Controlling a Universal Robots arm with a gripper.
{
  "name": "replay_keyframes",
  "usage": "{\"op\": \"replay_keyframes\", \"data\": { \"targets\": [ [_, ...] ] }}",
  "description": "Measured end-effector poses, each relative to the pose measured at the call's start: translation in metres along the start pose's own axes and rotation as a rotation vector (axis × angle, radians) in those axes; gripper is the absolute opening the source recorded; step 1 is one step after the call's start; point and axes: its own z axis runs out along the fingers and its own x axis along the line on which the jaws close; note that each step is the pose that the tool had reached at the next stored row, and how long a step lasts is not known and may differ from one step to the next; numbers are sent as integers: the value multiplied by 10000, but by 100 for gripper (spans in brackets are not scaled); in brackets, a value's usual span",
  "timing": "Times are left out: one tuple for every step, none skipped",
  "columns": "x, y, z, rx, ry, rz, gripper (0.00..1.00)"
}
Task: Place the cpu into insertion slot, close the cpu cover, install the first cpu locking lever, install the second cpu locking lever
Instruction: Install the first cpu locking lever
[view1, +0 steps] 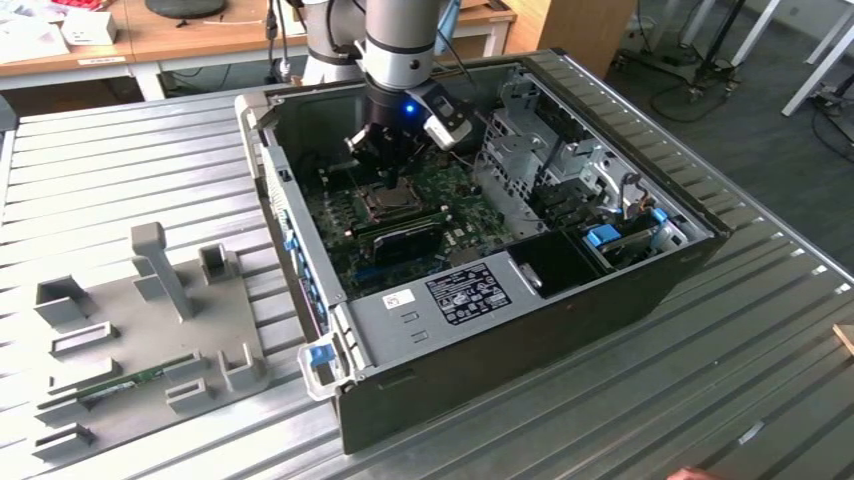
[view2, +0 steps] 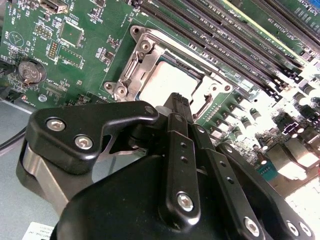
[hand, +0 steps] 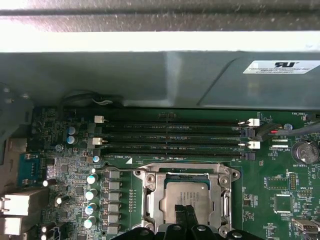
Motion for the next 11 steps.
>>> {"op": "replay_keyframes", "data": {
  "targets": [
    [0,0,0,0,0,0,10],
    [0,0,-1,-1,-1,0,10],
    [0,0,-5,3,2,0,10],
    [0,0,-9,4,2,0,10],
    [0,0,-12,2,1,0,10],
    [0,1,-17,0,0,0,10],
    [0,1,-22,1,0,0,10],
    [-1,2,-28,0,0,0,10],
    [-1,2,-32,-1,-1,0,10],
    [-1,2,-37,0,0,0,10],
    [-1,3,-43,0,-1,0,10]
  ]
}}
